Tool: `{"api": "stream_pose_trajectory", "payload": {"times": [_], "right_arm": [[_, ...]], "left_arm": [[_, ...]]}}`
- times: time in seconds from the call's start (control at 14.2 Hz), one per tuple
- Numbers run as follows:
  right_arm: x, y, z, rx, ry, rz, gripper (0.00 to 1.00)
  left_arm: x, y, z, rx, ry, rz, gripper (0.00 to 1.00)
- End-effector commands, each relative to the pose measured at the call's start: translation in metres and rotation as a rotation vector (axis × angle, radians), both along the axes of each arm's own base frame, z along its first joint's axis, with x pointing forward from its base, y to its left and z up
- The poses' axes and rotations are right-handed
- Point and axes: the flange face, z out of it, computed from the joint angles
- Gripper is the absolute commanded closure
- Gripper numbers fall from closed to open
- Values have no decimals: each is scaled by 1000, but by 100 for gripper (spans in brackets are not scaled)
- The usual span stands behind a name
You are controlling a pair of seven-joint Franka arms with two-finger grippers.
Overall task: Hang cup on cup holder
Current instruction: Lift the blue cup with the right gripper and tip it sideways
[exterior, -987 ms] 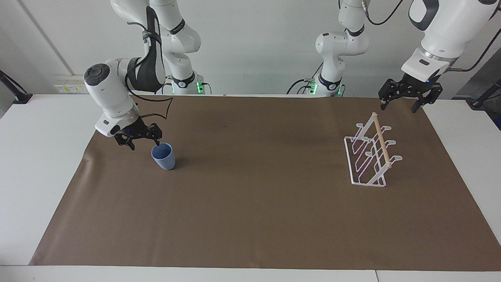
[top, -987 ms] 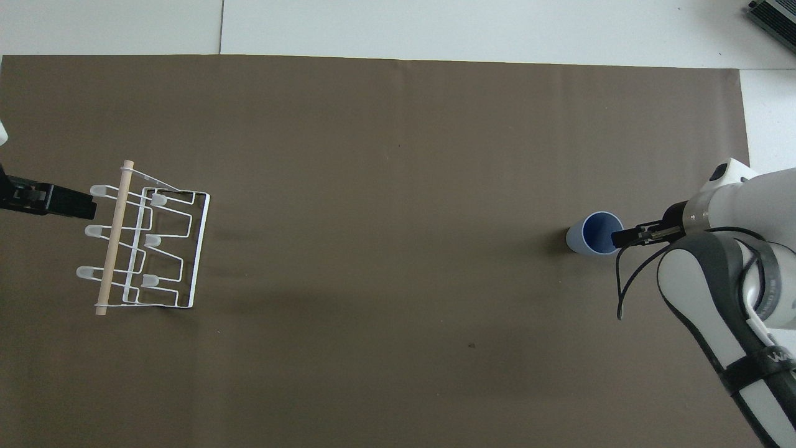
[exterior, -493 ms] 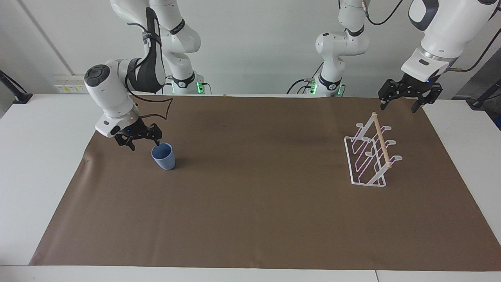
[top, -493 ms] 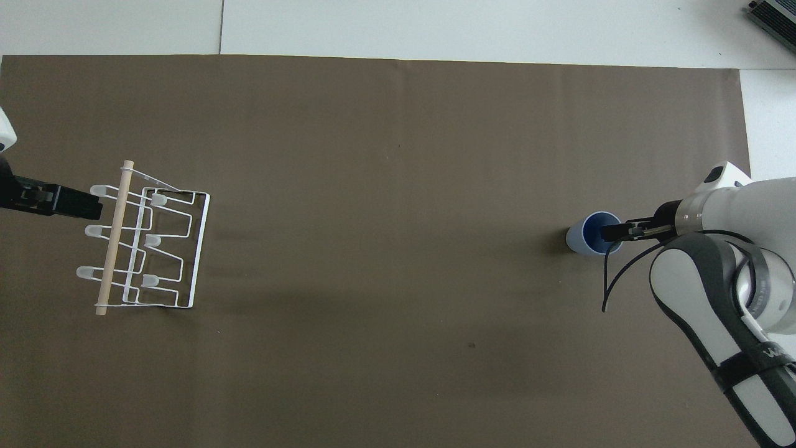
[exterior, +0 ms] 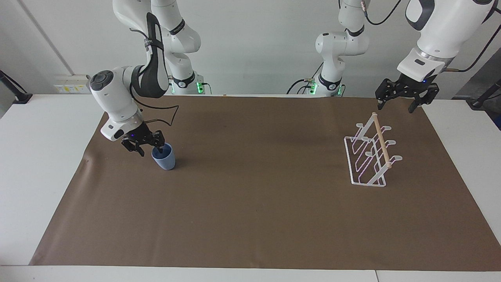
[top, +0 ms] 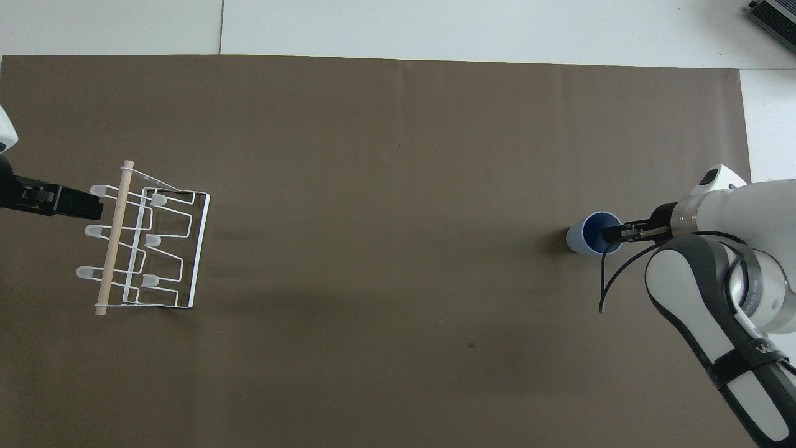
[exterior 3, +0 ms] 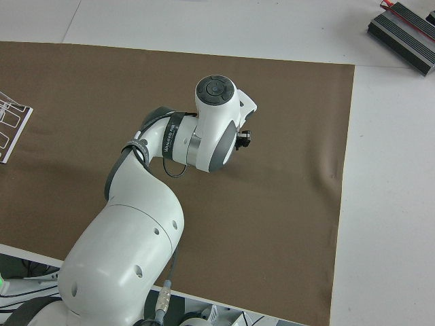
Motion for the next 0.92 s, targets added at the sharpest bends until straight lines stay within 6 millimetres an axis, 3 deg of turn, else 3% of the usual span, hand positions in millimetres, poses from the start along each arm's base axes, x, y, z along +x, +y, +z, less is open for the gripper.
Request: {"api": "stream_pose_trajectory", "payload": {"times": [0.0, 0.14, 0.35, 0.49, 0.56, 0.85], "right_arm": [[-3, 1, -4, 18, -13, 2, 64], [-4, 1, -4, 19, -13, -4, 71], [-4, 1, -4, 21, -9, -15, 100], [-1, 1, 0, 26, 0, -26, 100], [2, 3, 9, 32, -3, -25, 100], [23, 17, 79, 157, -18, -51, 100]], "left_arm": [[-7, -1, -1, -2, -15, 0, 0], [-7, -1, -1, -2, -15, 0, 0], [-7, -1, -1, -2, -15, 0, 0], [-7, -1, -2, -2, -13, 0, 0], [-7, -1, -1, -2, -15, 0, 0], [-7, -1, -2, -2, -13, -2, 0]]}}
